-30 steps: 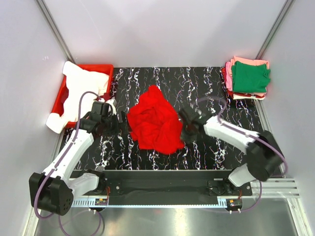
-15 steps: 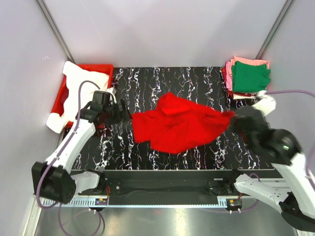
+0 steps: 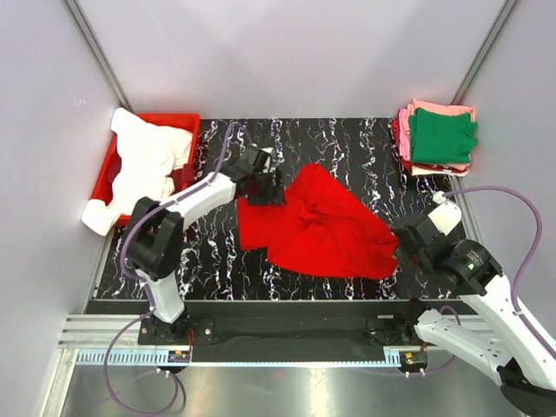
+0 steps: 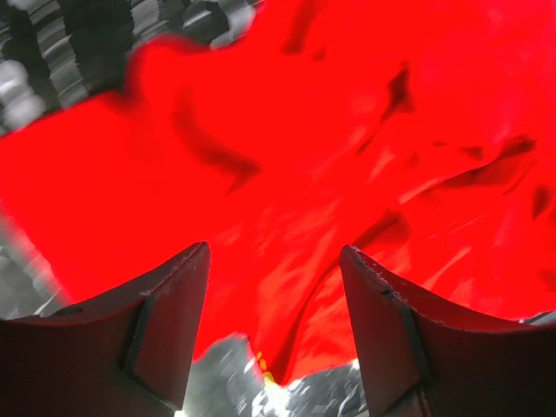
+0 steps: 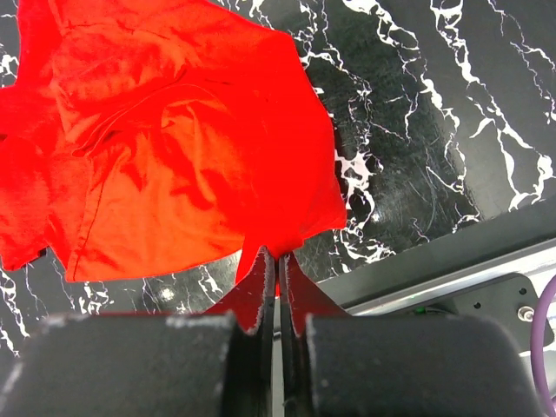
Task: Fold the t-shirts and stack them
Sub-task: Flatten the tshirt out
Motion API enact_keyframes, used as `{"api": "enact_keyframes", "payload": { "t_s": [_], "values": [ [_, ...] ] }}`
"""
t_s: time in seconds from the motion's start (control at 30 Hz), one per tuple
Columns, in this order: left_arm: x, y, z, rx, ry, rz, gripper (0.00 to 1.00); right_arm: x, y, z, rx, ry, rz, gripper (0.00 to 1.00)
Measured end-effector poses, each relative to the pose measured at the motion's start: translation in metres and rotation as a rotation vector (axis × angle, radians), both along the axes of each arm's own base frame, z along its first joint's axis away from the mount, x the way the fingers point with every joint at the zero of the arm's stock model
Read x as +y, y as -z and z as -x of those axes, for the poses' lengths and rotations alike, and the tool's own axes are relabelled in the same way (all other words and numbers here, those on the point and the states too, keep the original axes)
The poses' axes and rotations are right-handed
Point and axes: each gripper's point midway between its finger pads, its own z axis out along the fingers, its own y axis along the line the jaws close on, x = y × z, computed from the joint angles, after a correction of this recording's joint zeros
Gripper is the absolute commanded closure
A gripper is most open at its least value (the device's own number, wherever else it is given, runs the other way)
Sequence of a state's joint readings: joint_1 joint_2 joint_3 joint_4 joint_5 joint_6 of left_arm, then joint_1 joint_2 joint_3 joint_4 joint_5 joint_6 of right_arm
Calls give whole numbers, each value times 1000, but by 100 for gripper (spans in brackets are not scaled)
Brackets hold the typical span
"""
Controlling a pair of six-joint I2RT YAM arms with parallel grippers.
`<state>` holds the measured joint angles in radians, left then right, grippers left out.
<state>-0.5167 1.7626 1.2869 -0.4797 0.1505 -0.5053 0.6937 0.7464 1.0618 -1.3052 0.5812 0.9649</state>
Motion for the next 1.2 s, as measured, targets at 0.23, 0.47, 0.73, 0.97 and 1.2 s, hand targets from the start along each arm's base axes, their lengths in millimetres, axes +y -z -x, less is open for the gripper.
{"api": "enact_keyframes", "payload": {
  "t_s": [0.23,0.47,0.73,0.97,1.2],
  "values": [
    [-63,5,-15,-23,90,41,32,1,-1,2,-5,-4,-18,100],
    [-88,41,0,58,115,37,31,1,-1,3,-6,-9,-27,100],
    [-96,53,6,105,99,57,33,1,-3,4,-15,-8,-34,100],
    [-106,55,5,123,84,94,47,1,-4,3,-20,-8,-38,100],
    [-118,55,2,129,85,120,100,1,-4,3,-25,-8,-43,100]
  ]
}}
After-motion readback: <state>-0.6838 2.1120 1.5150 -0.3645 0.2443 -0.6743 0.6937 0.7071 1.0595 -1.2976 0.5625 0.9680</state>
